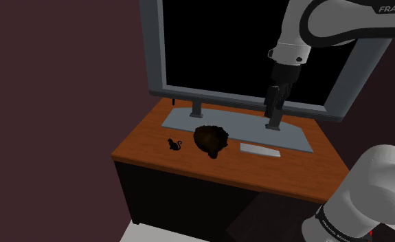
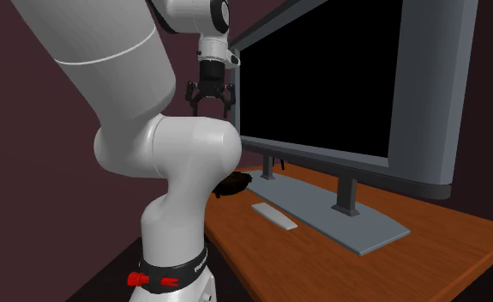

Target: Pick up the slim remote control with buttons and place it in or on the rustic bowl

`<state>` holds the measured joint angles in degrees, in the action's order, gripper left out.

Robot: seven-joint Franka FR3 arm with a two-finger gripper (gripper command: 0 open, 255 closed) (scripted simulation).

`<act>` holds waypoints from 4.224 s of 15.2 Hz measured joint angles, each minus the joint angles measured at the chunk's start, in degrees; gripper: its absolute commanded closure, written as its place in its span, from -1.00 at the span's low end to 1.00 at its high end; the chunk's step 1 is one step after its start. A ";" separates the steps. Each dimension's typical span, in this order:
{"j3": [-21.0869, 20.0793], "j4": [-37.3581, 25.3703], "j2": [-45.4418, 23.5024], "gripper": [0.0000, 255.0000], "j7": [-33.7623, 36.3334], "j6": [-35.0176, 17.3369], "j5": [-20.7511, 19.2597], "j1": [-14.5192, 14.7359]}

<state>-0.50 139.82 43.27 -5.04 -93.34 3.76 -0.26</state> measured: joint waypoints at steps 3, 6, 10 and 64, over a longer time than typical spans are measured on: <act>1.06 2.10 0.31 -1.00 -2.13 -1.81 -0.92 -0.10; 3.34 6.56 0.60 -1.00 -6.77 -6.15 -2.90 -0.33; 7.16 11.89 -1.00 -1.00 -13.76 -13.49 -6.11 -1.06; 28.30 12.26 -42.77 1.00 -57.88 -58.12 -2.88 1.94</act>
<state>27.80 152.09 0.50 -62.92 -151.46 0.88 1.69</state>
